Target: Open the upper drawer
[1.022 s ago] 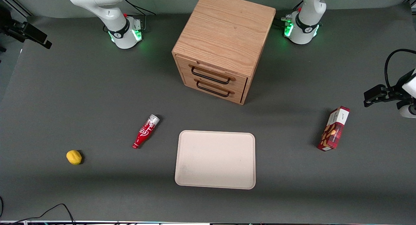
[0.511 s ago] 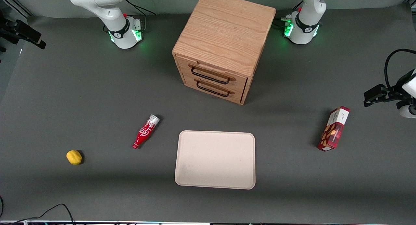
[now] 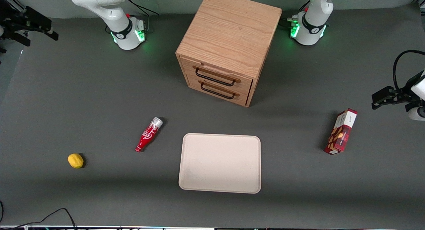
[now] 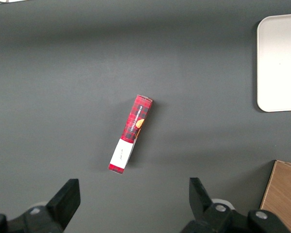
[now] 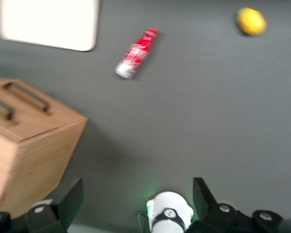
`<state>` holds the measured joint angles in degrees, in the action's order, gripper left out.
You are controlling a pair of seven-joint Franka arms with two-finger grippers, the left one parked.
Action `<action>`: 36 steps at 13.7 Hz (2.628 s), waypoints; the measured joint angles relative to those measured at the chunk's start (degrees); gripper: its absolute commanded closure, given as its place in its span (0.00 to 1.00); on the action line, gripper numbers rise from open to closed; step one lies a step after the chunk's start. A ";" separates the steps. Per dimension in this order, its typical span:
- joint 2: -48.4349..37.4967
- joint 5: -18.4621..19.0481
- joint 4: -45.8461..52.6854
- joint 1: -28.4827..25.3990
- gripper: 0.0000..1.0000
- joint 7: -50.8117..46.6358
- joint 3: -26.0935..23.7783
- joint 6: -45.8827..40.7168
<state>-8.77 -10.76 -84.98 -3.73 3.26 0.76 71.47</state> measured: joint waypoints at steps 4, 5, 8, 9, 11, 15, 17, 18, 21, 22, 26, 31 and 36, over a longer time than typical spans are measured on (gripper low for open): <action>5.96 -11.99 2.20 -0.33 0.00 4.36 -8.67 -0.05; 7.67 -14.28 2.57 -0.39 0.00 4.67 -11.07 0.38; 12.98 -15.95 4.33 -0.50 0.00 5.22 -17.69 3.27; 15.05 -15.95 5.03 -0.53 0.00 5.32 -19.61 4.48; 19.31 -15.90 5.75 -0.57 0.00 5.44 -22.55 8.06; 28.43 -10.91 6.13 -0.86 0.00 5.99 -28.88 16.20; 32.63 -7.73 6.26 -1.19 0.00 6.37 -31.95 20.06; 34.20 -6.58 6.28 -1.41 0.00 6.63 -32.90 21.84; 37.05 -3.65 6.07 -2.50 0.00 6.86 -34.47 25.50; 37.53 -2.51 5.77 -2.76 0.00 6.88 -35.16 26.52; 37.84 -0.34 1.99 -3.63 0.00 6.88 -37.31 31.67; 37.92 0.92 -1.76 -4.10 0.00 6.88 -37.40 35.87; 37.92 1.14 -2.87 -4.87 0.00 6.88 -37.47 36.63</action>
<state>29.15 -9.61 -87.85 -8.60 10.14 -36.71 108.10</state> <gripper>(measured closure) 0.000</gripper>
